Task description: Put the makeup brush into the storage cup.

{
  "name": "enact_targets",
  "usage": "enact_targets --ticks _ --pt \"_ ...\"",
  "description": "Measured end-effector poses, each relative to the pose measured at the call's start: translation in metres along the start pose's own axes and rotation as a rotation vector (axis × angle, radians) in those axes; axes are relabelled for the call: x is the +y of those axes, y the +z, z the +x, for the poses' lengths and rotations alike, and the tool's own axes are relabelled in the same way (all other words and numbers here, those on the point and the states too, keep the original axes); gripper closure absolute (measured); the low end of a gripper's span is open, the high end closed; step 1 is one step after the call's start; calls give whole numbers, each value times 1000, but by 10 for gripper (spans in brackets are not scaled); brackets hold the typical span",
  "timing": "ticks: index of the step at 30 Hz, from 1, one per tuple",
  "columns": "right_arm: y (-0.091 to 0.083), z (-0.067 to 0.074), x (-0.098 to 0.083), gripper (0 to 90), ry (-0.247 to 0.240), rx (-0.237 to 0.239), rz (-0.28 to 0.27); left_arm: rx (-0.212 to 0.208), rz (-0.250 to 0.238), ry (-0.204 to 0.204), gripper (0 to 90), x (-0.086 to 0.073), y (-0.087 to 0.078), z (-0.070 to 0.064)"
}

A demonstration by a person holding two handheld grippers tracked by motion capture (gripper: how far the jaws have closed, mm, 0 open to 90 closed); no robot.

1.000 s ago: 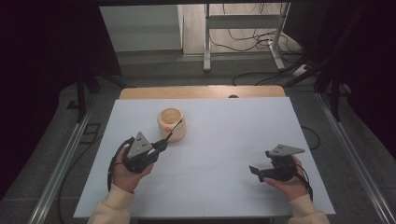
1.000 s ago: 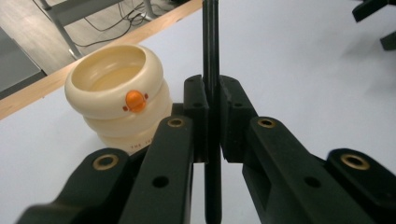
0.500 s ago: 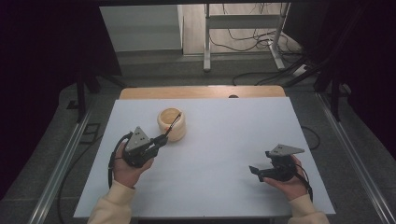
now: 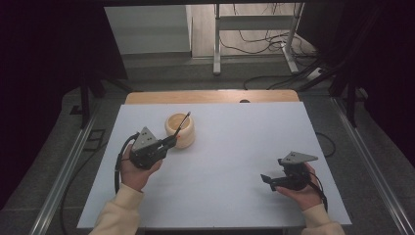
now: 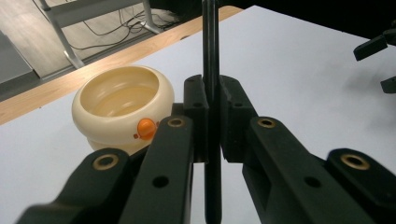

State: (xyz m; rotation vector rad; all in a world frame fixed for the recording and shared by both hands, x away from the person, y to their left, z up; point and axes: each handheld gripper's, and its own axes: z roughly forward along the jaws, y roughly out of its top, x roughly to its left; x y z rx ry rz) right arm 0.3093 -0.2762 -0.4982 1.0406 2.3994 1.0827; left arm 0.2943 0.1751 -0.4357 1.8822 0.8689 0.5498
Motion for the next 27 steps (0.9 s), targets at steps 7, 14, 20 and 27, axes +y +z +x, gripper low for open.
enact_targets --ticks 7,14,20,27 --pt "1 0 0 95 -1 -2 3 3 -2 3 831 5 4 2" --pt "1 0 0 95 -4 -2 6 4 -1 -5 831 11 8 8" --pt "2 1 -1 95 -3 -3 8 6 0 -10 831 14 12 10" --pt "2 1 -1 95 -4 -4 10 9 7 -9 831 15 15 12"
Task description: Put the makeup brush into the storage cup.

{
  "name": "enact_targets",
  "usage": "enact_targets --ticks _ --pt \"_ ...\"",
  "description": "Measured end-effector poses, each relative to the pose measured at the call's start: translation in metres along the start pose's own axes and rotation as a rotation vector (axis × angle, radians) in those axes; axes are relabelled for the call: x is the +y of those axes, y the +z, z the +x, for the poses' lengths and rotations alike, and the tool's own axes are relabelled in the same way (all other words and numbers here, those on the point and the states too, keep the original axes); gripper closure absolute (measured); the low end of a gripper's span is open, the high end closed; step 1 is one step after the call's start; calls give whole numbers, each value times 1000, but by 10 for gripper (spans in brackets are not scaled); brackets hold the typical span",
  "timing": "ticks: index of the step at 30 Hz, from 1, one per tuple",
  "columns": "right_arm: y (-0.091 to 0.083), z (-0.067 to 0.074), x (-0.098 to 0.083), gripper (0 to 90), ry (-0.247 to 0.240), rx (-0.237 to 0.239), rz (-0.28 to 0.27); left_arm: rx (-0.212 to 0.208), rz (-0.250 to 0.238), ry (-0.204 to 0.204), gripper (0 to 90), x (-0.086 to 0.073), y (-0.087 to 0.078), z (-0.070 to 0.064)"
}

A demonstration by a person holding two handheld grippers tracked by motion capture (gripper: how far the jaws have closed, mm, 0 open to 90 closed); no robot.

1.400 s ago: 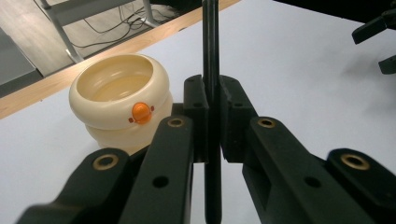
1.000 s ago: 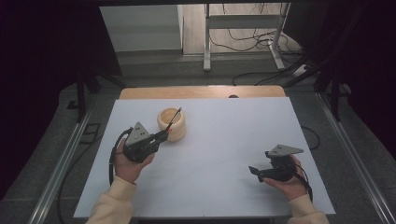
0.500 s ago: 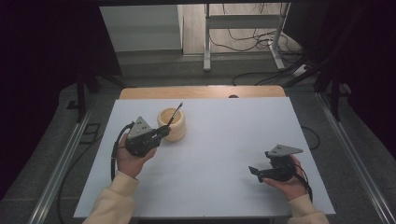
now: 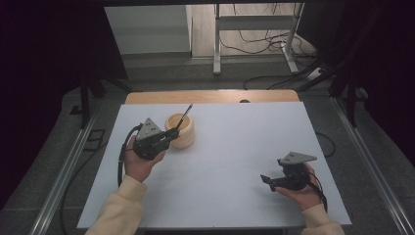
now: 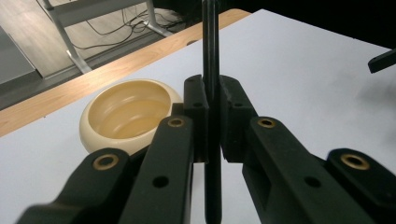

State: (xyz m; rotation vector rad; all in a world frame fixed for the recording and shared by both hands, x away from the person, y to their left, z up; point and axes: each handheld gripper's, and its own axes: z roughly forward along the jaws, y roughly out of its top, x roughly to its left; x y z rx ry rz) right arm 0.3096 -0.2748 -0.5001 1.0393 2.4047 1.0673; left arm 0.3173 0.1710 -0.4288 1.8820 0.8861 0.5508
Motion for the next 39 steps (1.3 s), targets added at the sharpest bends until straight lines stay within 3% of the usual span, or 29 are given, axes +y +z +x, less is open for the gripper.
enact_targets --ticks 24,39 --pt "2 1 0 95 -6 0 6 34 16 -17 831 9 20 16" --pt "2 0 0 95 -6 1 4 47 -1 -30 831 15 30 25"
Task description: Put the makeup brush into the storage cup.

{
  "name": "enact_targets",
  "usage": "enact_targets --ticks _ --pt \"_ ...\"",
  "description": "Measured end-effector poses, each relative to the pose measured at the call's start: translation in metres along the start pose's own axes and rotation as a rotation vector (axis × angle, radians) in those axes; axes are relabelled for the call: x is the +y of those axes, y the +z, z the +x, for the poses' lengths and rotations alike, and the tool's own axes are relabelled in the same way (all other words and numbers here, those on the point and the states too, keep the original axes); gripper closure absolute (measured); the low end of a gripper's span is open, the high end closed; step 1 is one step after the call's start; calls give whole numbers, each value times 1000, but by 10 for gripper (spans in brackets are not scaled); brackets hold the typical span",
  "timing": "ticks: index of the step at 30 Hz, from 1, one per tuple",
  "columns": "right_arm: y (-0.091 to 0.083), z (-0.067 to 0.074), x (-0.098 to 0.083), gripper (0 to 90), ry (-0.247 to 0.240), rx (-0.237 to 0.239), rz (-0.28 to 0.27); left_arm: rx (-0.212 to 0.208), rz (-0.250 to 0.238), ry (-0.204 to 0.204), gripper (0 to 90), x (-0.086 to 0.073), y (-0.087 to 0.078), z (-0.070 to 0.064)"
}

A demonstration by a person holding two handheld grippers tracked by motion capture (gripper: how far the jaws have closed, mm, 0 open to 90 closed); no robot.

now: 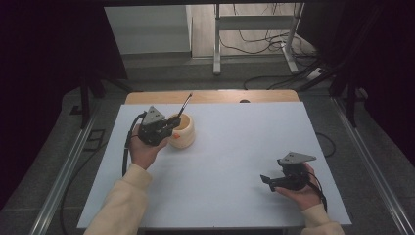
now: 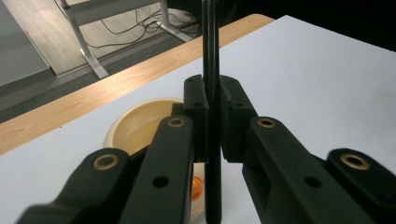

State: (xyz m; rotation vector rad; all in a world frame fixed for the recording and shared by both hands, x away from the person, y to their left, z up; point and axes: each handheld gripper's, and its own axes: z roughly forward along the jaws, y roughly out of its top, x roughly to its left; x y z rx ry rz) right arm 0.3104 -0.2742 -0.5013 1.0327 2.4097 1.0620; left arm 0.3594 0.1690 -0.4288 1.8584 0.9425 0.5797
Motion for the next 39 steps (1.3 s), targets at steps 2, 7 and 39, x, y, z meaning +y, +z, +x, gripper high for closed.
enact_targets --ticks 2,7,39 --pt "0 0 0 95 0 0 1 -1 -2 -8 831 -1 3 2" --pt "0 0 0 95 -5 0 4 -11 -13 -35 831 -2 8 7" --pt "3 -1 -1 95 -10 -5 20 -14 -34 -86 831 9 45 29"
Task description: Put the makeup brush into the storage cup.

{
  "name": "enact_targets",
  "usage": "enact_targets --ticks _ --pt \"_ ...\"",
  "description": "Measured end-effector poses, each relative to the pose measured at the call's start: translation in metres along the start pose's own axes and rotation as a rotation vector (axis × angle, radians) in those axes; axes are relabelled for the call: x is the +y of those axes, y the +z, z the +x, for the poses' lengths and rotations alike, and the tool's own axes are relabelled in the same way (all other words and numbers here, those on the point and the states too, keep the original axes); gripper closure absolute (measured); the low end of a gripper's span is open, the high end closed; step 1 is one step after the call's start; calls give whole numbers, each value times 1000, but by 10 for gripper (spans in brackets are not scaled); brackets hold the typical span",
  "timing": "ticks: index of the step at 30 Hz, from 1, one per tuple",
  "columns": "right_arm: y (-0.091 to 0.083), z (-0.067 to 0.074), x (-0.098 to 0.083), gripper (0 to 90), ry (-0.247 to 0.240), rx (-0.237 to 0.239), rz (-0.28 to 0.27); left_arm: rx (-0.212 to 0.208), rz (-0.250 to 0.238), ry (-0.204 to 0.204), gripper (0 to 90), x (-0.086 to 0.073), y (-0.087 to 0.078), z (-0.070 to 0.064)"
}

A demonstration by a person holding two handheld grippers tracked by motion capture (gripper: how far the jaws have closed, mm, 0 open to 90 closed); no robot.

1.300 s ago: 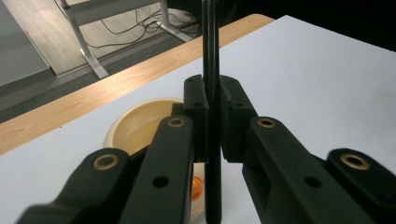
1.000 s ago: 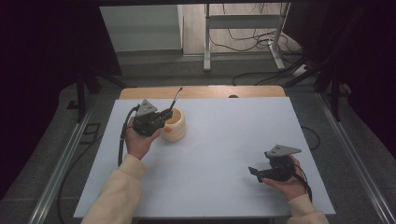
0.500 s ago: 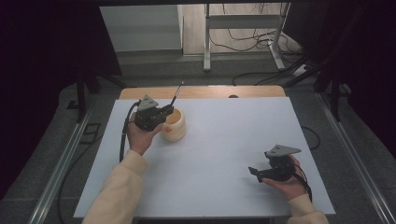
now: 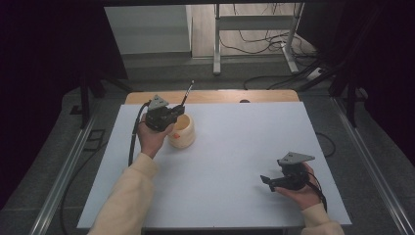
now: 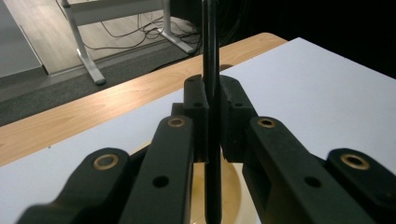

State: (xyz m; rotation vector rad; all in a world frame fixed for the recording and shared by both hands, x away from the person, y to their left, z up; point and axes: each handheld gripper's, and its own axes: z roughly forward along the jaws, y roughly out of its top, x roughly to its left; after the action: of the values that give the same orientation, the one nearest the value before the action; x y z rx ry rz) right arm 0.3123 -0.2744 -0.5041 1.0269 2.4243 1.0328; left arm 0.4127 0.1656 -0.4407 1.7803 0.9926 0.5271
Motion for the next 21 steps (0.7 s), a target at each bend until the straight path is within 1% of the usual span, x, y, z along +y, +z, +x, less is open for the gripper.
enact_targets --ticks 7,10,16,21 --pt "0 -1 0 95 -2 -1 2 -7 2 -18 831 -4 9 4" --pt "0 0 0 94 -5 -2 3 -4 4 -21 831 -6 12 5" --pt "1 0 0 95 -7 -1 6 -1 9 -42 831 -9 19 10" --pt "1 0 -1 95 -8 -2 8 -13 11 -53 831 -12 24 11"
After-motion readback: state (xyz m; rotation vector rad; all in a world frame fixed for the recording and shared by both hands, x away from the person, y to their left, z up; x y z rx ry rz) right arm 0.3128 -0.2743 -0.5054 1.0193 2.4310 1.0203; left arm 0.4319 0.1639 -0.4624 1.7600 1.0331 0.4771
